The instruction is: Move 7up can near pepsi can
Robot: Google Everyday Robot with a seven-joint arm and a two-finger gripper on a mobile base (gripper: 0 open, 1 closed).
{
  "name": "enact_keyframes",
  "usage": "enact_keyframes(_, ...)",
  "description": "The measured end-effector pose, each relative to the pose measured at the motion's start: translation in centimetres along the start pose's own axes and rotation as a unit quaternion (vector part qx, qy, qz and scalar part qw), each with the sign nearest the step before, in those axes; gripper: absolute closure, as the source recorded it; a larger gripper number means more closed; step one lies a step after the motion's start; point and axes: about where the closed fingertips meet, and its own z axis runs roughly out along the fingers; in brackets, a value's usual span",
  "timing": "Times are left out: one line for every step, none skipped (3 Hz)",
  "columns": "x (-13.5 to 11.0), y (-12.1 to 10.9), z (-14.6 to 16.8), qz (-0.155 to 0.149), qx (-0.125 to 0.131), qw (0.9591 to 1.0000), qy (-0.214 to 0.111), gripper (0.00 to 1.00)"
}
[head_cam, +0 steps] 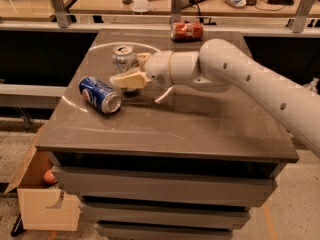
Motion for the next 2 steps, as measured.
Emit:
enact_keyframes(-0.8,-1.4,-1.6,0.003,0.028,0.9996,-0.006,0.00)
enact_keyframes(-2.1,-2.7,-4.2,0.007,0.062,0.9976,-0.030,0.00)
